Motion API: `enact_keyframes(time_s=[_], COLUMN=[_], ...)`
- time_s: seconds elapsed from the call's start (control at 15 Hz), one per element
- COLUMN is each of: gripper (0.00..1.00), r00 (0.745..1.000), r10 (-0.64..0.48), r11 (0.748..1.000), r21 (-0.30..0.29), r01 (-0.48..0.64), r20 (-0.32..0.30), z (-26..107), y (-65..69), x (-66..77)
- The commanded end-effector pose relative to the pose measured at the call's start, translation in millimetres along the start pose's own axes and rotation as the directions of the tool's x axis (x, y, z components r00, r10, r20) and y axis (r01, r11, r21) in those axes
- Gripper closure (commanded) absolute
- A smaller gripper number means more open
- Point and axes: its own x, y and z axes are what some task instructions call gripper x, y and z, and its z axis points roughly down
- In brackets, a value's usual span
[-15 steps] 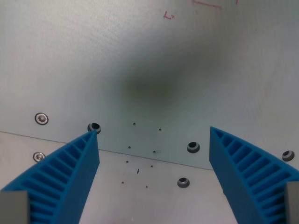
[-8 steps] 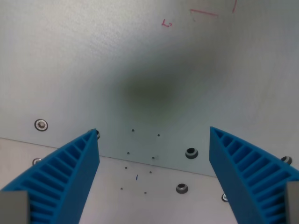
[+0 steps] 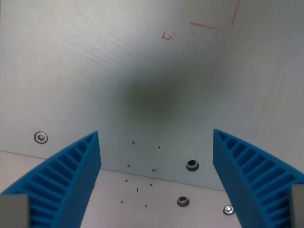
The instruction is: Rotate around base negative y
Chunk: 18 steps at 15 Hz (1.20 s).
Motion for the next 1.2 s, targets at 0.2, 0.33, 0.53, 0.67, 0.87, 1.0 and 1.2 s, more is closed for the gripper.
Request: enact_keyframes(time_s=[0.2,0.33,0.53,0.67,0.87,1.0,1.2], gripper=[0.0,0.0,0.0,0.0,0.0,0.0,0.0], r00=[0.974,0.968,0.959,0.953,0.942,0.934,0.922], r10=[-0.006,-0.007,-0.009,-0.011,-0.014,-0.015,-0.019], r11=[0.998,0.998,0.997,0.997,0.996,0.996,0.995], r21=[-0.058,-0.064,-0.072,-0.078,-0.086,-0.091,-0.099], r01=[-0.008,-0.009,-0.012,-0.013,-0.016,-0.018,-0.022], r20=[-0.227,-0.249,-0.282,-0.303,-0.335,-0.356,-0.388], z=[0.4,0.4,0.4,0.4,0.4,0.4,0.4], y=[-2.7,-2.7,-2.7,-2.7,-2.7,-2.7,-2.7], x=[-11.8,-11.8,-11.8,-11.8,-11.8,-11.8,-11.8])
